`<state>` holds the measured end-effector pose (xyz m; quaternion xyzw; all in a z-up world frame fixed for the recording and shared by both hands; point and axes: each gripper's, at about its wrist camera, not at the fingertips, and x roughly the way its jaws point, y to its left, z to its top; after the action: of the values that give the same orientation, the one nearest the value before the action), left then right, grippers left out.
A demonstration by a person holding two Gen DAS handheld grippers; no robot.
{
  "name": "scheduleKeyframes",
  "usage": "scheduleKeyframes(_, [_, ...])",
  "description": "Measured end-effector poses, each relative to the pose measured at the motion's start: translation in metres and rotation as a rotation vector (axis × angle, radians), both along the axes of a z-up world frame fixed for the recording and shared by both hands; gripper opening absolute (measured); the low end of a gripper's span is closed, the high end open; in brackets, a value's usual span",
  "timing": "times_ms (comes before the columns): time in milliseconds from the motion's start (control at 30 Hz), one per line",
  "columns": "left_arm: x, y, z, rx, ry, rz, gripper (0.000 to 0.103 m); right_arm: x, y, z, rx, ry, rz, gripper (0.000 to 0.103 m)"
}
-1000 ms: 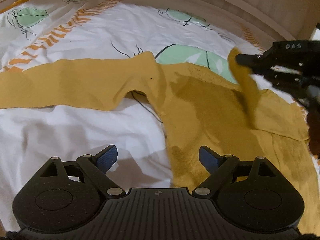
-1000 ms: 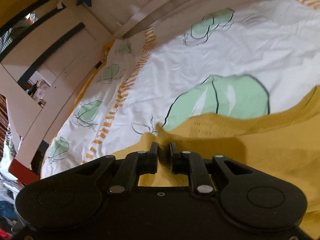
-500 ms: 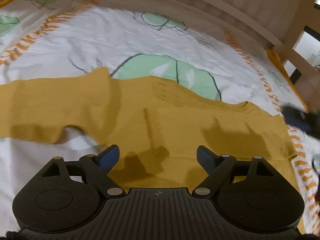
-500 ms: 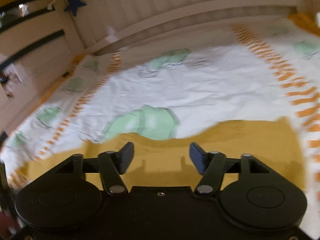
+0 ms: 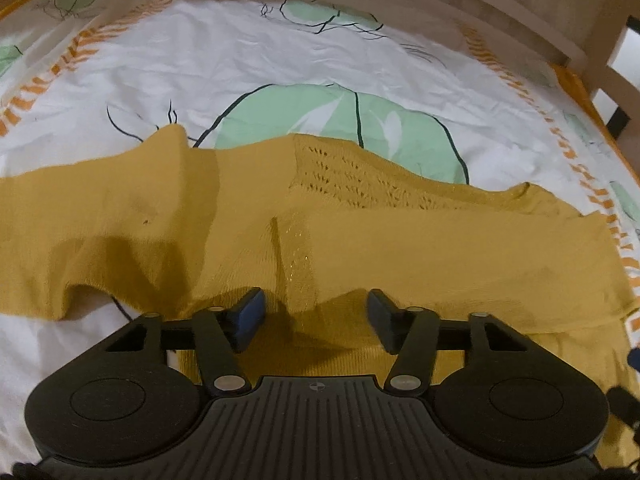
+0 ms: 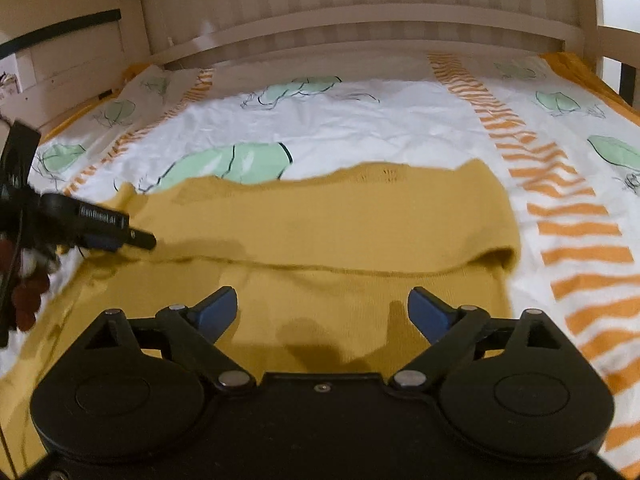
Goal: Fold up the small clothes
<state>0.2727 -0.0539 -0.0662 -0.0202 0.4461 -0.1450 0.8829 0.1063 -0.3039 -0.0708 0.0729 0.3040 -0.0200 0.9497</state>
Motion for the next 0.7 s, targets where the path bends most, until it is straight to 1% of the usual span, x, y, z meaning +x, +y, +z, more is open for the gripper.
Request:
scheduleKeyframes(33, [0.001,-0.001,0.000,0.006,-0.006,0.005,0.039,-0.001,-0.001,-0.002,0.000,-0.001,-0.005,0.094])
scheduleKeyframes(100, [0.001,-0.004,0.001,0.017,-0.019,0.006,0.028,-0.003,-0.004,-0.007,0.009,-0.009,-0.013,0.094])
scheduleKeyframes(133, [0.002,-0.006,0.001,0.018,-0.018,0.008,0.024,-0.003,-0.005,-0.009,0.018,-0.010,-0.022,0.094])
scheduleKeyframes(167, [0.001,-0.009,0.002,0.035,-0.028,0.014,0.015,-0.004,-0.007,-0.012,0.032,-0.008,-0.030,0.095])
scheduleKeyframes(200, [0.000,-0.010,0.002,0.048,-0.041,0.012,0.008,-0.007,-0.009,-0.016,0.040,-0.008,-0.033,0.095])
scheduleKeyframes(300, [-0.003,-0.016,0.010,0.095,-0.090,0.010,0.006,-0.009,-0.011,-0.016,0.046,-0.016,-0.030,0.096])
scheduleKeyframes(367, [-0.005,-0.016,0.019,0.113,-0.131,0.013,0.006,-0.010,-0.010,-0.015,0.040,-0.020,-0.022,0.099])
scheduleKeyframes(433, [-0.005,-0.015,0.028,0.127,-0.164,0.014,0.006,-0.012,-0.008,-0.011,0.028,-0.025,-0.022,0.099])
scheduleKeyframes(467, [-0.003,-0.014,0.032,0.142,-0.178,0.023,0.004,-0.012,-0.007,-0.010,0.027,-0.026,-0.023,0.099])
scheduleKeyframes(567, [0.006,-0.008,0.034,0.178,-0.180,0.066,0.000,-0.013,-0.009,-0.006,0.044,-0.028,-0.033,0.099])
scheduleKeyframes(700, [0.020,-0.002,0.023,0.259,-0.172,0.125,0.001,-0.011,-0.010,-0.005,0.049,-0.024,-0.036,0.100])
